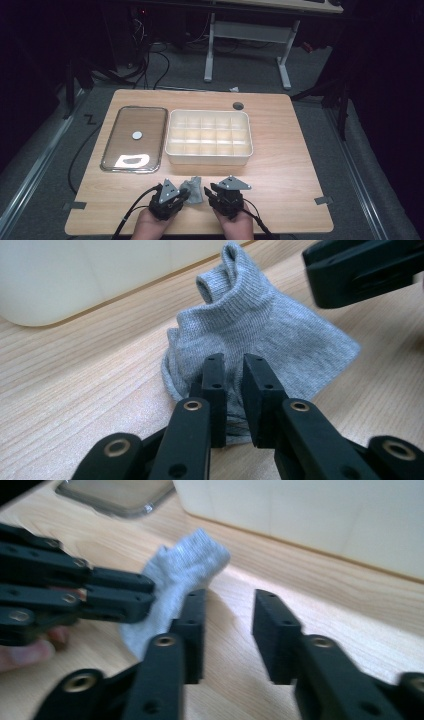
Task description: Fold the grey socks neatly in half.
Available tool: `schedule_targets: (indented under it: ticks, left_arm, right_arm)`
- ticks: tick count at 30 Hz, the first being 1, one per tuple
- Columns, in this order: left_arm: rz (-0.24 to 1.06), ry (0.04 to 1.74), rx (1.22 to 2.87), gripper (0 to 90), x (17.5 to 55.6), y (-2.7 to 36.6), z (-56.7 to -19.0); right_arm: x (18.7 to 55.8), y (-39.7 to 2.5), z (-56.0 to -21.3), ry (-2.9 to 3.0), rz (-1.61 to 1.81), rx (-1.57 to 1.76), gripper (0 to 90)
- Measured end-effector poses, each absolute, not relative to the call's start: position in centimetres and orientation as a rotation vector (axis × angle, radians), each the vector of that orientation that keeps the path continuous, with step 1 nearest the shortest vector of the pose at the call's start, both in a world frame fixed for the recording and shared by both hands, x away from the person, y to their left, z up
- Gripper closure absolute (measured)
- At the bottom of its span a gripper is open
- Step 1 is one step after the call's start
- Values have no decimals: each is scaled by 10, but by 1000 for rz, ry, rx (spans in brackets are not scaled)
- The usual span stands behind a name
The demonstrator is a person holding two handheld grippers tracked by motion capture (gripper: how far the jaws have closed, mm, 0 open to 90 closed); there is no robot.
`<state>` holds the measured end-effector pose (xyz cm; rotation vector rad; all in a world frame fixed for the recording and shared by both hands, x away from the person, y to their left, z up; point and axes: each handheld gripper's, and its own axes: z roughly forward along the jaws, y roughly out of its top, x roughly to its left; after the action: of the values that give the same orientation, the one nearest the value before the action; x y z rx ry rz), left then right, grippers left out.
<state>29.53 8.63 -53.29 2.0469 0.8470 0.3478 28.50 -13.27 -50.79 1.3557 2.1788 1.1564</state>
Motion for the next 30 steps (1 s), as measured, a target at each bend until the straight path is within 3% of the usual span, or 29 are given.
schedule_targets:
  ticks: [2, 6, 22, 30]
  left_arm:
    - [349, 847, 2047, 805, 295, 86, -533]
    - [354, 845, 2047, 807, 295, 86, -533]
    - [386, 860, 2046, 851, 294, 85, -533]
    - [348, 880, 1991, 804, 294, 92, -530]
  right_arm:
    - [285, -129, -512, 2195, 1123, 1354, 816]
    - [285, -119, -518, 2221, 1107, 1331, 897]
    - [282, -86, -506, 2278, 1147, 1197, 900]
    - [286, -93, -509, 2252, 1144, 1231, 900]
